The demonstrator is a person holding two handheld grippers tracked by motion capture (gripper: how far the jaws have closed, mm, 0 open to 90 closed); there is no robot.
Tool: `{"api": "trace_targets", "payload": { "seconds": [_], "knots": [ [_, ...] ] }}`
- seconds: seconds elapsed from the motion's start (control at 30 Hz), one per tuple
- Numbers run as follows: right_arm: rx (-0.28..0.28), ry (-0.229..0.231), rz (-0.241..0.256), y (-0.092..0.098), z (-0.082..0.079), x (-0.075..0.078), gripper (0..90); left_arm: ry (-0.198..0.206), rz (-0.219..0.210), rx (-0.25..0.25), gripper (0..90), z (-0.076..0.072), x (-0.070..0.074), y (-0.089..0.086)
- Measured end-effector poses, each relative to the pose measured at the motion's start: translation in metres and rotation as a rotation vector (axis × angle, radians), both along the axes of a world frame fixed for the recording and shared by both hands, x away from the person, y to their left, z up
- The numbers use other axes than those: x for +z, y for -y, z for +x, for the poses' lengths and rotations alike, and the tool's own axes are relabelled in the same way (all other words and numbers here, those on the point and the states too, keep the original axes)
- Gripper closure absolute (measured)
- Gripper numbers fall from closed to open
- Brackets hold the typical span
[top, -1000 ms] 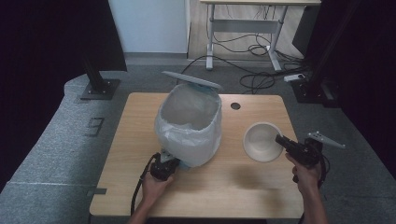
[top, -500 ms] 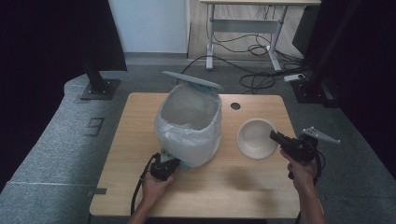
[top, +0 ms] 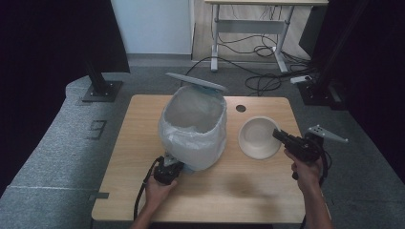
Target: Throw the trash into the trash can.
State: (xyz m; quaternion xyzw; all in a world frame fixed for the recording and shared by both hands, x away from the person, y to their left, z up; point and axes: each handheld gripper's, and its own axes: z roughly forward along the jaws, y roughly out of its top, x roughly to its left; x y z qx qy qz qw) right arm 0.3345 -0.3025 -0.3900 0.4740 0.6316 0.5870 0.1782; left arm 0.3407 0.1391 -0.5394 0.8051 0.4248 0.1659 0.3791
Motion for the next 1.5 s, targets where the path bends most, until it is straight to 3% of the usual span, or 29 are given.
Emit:
{"api": "trace_targets", "payload": {
  "seconds": [0.67,1.5],
  "knots": [
    [0.097,0.032,0.050,-0.033,0.008,0.033,82.9,-0.001,-0.004,-0.002,90.0,0.000,0.000,0.000],
    [0.170,0.050,0.040,-0.076,0.021,0.056,82.8,-0.003,-0.005,-0.004,90.0,0.000,0.000,-0.001]
  ]
}}
